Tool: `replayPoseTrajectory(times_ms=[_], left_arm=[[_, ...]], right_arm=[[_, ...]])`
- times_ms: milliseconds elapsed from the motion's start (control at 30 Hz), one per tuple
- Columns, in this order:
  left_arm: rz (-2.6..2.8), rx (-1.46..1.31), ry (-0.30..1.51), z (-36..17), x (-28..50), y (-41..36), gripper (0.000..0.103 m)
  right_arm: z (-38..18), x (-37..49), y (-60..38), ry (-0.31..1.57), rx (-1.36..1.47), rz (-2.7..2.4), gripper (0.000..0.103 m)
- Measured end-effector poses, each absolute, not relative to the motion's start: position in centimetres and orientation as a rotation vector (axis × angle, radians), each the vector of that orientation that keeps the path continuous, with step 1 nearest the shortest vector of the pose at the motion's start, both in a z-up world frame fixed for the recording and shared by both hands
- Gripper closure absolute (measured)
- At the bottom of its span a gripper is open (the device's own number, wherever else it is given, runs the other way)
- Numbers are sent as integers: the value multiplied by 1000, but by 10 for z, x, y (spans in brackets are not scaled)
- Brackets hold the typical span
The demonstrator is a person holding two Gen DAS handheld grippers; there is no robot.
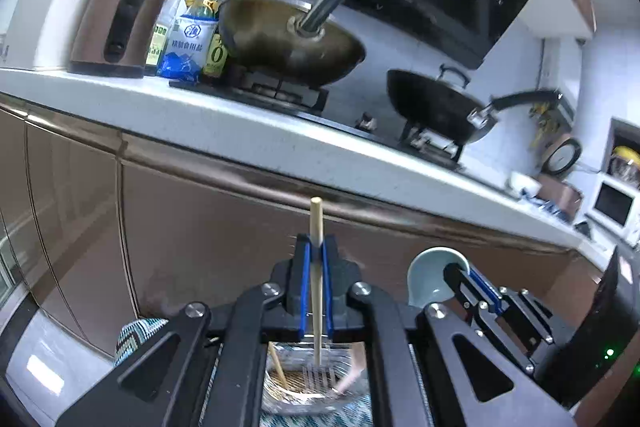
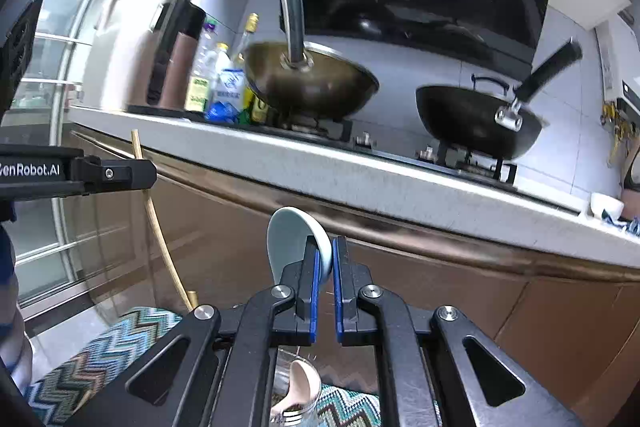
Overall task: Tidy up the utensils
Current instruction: 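Lift the spoon and chopstick into the clear holder and open both tools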
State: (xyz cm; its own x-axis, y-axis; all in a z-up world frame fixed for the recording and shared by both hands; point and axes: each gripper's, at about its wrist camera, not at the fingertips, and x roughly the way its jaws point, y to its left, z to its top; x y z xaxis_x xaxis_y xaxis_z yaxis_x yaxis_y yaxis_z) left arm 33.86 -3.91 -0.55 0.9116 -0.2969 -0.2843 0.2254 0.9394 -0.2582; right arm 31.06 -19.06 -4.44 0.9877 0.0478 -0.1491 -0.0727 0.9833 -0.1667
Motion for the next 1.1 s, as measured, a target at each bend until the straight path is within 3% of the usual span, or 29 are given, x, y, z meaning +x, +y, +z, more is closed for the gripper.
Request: replayPoseTrajectory(times_ms=[267,367,433,533,667,1100], left_arm=[[-223,-155,365,-73,369,-59,98],[-220,-144,375,-85,367,-59,96],[-222,-155,373,-82,362,-55,96],[-224,-169,363,-68,350,-48,94],[-221,-180,335,-44,322,-35,73],[-143,-156,332,21,219,22,73]], right_arm=[[-114,341,-193,205,-123,56,95],[-122,338,-192,219,-130,70,80],[-116,331,-195,201,-125,66,72],[-97,315,-200,165,-119,62,69],[-67,287,-205,131,-116,54,69],[4,174,-217,58,-70,80,68]])
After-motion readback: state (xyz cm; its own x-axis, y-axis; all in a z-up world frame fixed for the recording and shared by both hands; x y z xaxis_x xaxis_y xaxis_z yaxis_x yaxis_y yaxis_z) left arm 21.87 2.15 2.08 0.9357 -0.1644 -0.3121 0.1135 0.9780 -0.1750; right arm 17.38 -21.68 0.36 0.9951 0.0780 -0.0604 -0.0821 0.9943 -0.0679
